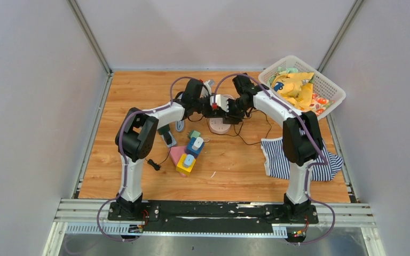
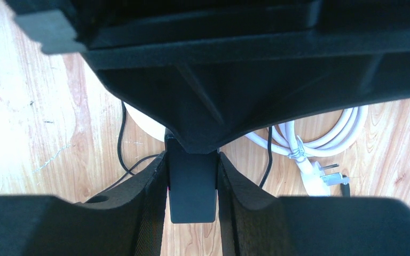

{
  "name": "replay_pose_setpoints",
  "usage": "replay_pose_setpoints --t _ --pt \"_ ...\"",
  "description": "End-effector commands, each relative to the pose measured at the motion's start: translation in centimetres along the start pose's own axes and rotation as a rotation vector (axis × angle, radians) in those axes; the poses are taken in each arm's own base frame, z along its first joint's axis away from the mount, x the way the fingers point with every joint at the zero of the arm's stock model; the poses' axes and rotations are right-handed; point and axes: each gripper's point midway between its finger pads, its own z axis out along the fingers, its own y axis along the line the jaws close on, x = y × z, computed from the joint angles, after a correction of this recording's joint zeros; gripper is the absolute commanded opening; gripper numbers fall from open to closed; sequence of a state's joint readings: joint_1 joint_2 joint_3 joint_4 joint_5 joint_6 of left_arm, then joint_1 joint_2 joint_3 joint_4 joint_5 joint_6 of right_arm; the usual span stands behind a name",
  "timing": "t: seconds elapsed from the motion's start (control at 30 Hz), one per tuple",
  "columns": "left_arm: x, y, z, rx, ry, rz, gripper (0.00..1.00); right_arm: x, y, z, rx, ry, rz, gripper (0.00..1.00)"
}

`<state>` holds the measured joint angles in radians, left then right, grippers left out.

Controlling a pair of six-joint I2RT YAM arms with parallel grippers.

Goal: Insert the plug
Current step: Insert the plug into the socket.

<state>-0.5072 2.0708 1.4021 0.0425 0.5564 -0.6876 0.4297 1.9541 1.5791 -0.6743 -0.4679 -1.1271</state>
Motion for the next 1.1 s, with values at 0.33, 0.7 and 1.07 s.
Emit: replay_pose_setpoints --t 0.33,0.7,1.07 --pt "8.5 13.5 -0.1 -0.452 0.224 -0.028 0.08 -2.2 -3.3 -0.2 0.091 -0.123 0.014 0.00" --pt "9.2 14.2 -1.1 -0.501 0.232 0.008 0.01 -3.8 -4.0 -0.3 0.095 -0.189 0.036 0.00" --pt "10.4 13.4 -1.0 -0.482 0.264 0.012 0.00 -2.2 -2.0 1.4 0.053 -0.137 0.065 0.00"
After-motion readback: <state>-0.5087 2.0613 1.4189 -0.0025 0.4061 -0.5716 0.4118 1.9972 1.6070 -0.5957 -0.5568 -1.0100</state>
